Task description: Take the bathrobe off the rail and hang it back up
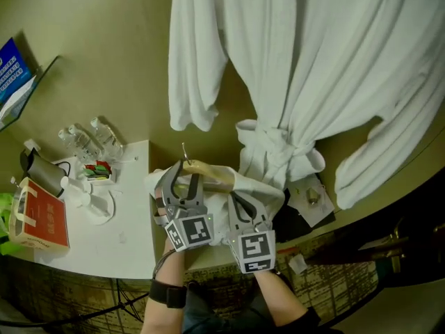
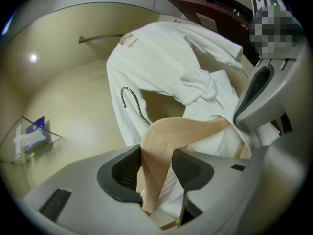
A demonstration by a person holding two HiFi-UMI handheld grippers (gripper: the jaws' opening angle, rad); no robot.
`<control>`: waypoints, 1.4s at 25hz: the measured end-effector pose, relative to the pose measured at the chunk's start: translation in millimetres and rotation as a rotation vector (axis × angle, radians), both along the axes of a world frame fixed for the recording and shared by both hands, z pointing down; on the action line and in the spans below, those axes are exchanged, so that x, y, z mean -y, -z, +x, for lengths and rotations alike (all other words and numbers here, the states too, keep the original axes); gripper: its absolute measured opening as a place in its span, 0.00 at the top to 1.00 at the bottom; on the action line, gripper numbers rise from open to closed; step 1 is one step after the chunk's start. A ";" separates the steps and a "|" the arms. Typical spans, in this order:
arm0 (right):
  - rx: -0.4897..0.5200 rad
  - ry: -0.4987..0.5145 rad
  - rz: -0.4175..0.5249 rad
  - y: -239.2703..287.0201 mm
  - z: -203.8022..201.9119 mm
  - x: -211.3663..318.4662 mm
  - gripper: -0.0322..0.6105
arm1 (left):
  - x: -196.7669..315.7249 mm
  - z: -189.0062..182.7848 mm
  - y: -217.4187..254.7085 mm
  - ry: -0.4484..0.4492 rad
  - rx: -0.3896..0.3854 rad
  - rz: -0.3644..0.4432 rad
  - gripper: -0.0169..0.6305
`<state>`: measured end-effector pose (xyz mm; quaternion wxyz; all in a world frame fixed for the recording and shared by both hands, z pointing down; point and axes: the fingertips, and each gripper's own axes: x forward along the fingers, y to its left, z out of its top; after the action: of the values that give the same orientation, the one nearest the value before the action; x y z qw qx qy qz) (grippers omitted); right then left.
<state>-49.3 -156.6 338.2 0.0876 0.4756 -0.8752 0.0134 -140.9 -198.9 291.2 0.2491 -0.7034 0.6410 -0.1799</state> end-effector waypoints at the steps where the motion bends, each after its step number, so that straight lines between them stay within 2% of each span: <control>1: 0.007 -0.002 0.027 18.0 1.0 -1.5 0.92 | -1.6 0.8 17.9 -0.002 0.003 0.021 0.65; 7: 0.027 0.001 0.187 116.1 -0.4 -6.2 0.92 | -14.3 6.1 114.1 -0.032 0.034 0.132 0.65; 21: 0.088 0.019 0.509 308.7 -1.7 -10.2 0.92 | -10.3 15.6 290.2 -0.066 0.050 0.289 0.65; 23: 0.084 0.032 0.547 330.0 -5.9 -10.5 0.92 | -6.2 13.7 308.5 -0.069 0.052 0.302 0.65; 28: 0.074 0.035 0.634 384.5 -9.8 -8.1 0.92 | 1.9 17.9 359.1 -0.102 0.117 0.370 0.65; 35: 0.052 0.016 0.731 464.5 -17.7 -11.5 0.92 | 6.2 22.4 429.0 -0.167 0.079 0.396 0.66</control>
<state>-67.0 -145.0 -126.3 -0.1101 0.4684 -0.8277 -0.2887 -118.5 -205.2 -137.9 0.4215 -0.6837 0.5930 -0.0565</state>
